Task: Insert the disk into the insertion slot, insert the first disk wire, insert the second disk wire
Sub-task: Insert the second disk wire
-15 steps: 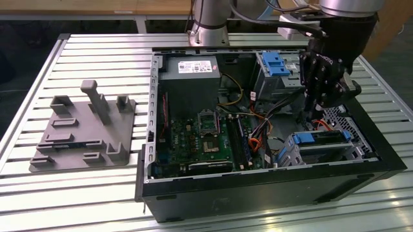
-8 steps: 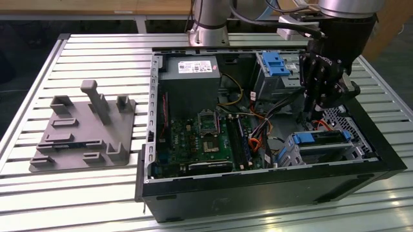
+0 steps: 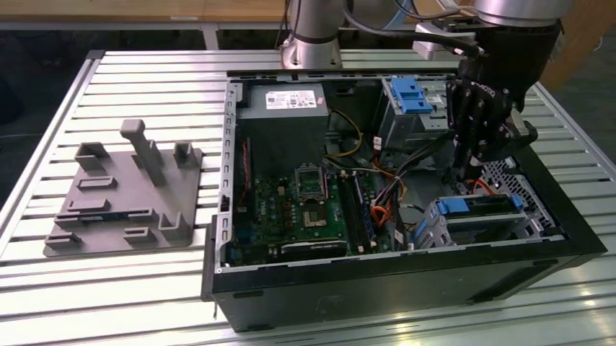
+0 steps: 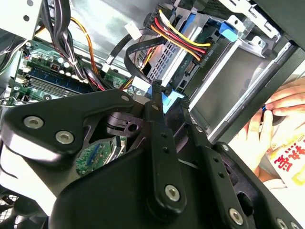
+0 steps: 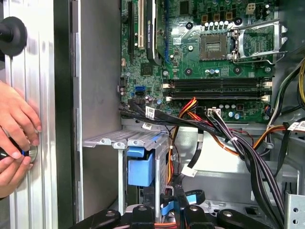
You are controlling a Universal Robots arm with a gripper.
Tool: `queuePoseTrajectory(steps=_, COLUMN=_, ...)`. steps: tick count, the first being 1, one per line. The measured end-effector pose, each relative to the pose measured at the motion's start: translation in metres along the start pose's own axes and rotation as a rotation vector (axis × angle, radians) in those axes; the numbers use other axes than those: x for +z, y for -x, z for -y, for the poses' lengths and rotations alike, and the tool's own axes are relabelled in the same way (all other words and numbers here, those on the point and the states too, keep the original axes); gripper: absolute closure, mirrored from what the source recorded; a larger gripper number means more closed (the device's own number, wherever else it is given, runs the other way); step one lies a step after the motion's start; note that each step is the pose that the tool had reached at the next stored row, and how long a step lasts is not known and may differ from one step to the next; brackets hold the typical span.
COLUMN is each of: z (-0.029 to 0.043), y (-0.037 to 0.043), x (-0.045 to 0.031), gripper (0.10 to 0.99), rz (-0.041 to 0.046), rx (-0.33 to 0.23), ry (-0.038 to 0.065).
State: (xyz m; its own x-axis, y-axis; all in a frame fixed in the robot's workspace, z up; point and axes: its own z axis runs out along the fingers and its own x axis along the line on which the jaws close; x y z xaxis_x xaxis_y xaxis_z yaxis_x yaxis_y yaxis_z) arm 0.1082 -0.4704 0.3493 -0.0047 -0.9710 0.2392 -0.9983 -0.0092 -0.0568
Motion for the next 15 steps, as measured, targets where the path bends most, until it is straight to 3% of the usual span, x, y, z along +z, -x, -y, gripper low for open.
queuePoseTrajectory(steps=12, z=0.0006, y=0.003, x=0.0004, gripper=0.8, rz=-0.0057, rx=-0.003, ry=0.01)
queuePoseTrajectory(steps=13, z=0.0007, y=0.0035, x=0.0003, gripper=0.871, rz=-0.0074, rx=-0.003, ry=0.01)
queuePoseTrajectory(steps=15, z=0.0009, y=0.0043, x=0.0003, gripper=0.871, rz=-0.0109, rx=-0.004, ry=0.011)
